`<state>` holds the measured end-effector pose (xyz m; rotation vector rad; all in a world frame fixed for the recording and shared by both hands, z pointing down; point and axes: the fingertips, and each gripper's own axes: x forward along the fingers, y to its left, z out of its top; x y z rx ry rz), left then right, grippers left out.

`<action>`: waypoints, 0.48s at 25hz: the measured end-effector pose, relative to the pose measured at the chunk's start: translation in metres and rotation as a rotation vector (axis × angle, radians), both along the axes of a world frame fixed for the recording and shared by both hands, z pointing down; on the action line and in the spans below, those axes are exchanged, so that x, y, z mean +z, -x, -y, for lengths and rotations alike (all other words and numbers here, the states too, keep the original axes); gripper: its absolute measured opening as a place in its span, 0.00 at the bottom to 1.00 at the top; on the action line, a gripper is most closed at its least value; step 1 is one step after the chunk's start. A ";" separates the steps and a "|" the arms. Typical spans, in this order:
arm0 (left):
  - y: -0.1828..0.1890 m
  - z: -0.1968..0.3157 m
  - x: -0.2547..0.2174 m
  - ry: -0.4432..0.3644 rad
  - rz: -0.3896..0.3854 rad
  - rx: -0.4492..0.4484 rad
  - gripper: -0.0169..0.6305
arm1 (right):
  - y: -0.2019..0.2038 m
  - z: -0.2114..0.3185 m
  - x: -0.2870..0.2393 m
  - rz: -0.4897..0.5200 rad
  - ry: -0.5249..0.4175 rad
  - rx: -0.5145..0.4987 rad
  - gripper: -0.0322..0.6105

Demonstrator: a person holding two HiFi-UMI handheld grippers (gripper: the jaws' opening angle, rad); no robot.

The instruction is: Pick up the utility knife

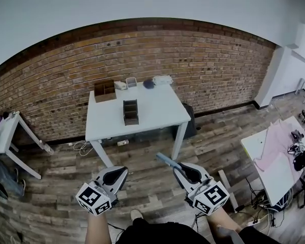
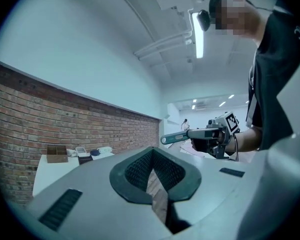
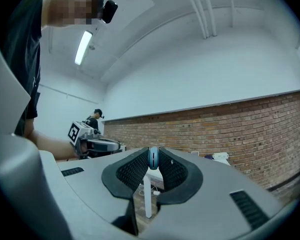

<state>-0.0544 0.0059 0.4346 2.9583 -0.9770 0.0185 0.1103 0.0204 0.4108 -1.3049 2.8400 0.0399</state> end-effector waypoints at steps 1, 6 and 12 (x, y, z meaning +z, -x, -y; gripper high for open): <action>-0.008 -0.012 0.002 0.001 0.012 0.000 0.01 | -0.006 -0.011 0.001 0.003 -0.002 -0.006 0.15; -0.029 -0.072 0.008 0.014 0.001 -0.057 0.01 | -0.025 -0.065 0.004 0.010 -0.008 -0.065 0.15; -0.054 -0.146 0.023 0.066 0.014 -0.103 0.01 | -0.052 -0.127 0.010 0.031 0.019 -0.115 0.15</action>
